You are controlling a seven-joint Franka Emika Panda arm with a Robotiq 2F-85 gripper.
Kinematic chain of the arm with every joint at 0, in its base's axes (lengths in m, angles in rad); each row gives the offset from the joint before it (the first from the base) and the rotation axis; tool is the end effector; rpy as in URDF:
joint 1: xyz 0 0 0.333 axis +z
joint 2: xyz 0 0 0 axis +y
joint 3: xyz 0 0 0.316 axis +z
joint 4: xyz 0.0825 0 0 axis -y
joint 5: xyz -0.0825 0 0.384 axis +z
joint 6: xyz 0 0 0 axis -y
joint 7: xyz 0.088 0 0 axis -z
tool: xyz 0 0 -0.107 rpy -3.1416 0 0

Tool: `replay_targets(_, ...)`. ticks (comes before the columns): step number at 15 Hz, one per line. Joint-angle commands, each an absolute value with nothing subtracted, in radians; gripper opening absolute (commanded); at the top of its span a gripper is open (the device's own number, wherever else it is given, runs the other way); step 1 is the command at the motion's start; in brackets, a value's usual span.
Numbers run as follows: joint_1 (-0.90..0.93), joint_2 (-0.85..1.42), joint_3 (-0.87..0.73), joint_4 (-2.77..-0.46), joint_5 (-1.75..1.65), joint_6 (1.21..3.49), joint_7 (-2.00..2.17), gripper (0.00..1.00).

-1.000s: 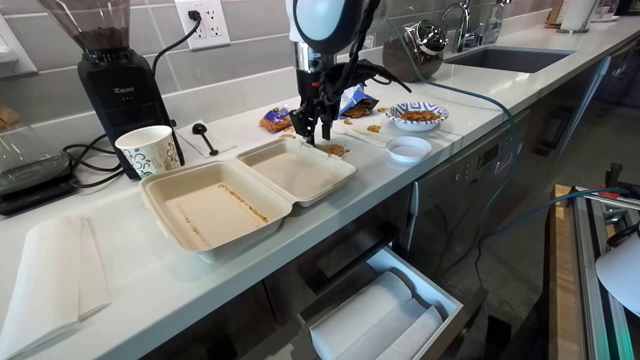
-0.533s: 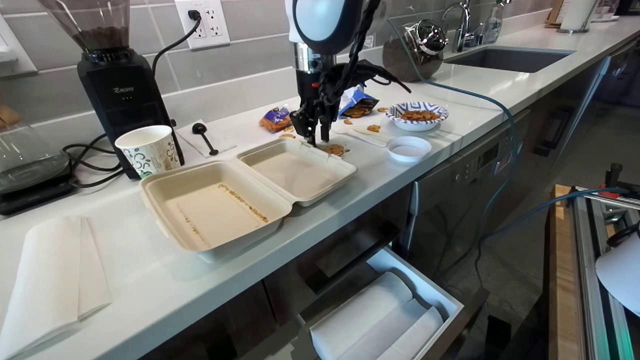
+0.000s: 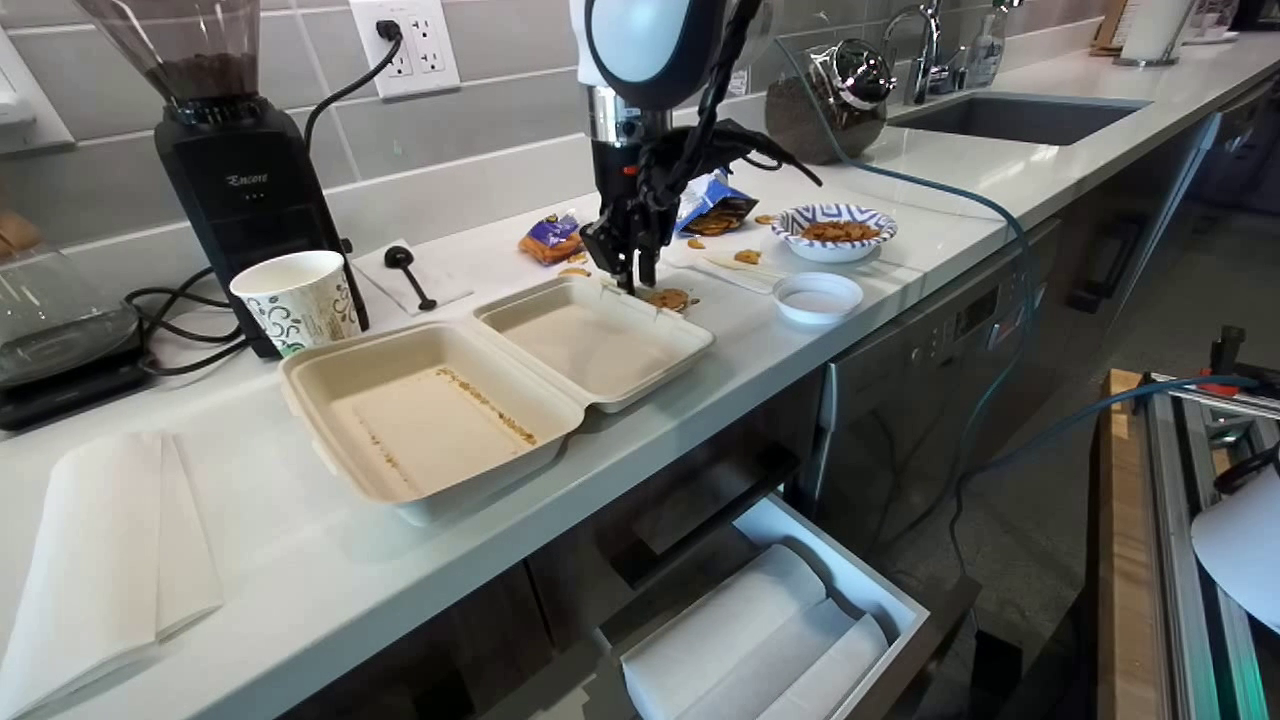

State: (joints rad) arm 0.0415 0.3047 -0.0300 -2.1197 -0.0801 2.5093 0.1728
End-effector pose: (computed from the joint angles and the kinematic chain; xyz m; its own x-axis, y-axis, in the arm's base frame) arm 0.5848 0.0076 0.2754 0.9913 -0.0942 0.0920 -0.0988 -0.9940 0.0464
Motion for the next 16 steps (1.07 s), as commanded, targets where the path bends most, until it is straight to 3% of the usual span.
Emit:
replay_targets(1, 0.046, 0.307, -0.029, -2.106, -0.08, 2.47, 0.171, 0.35)
replay_targets(6, 0.049, 0.306, -0.03, -2.107, -0.083, 2.469, 0.175, 0.28)
replay_targets(16, 0.052, 0.306, -0.03, -2.105, -0.082, 2.467, 0.177, 0.22)
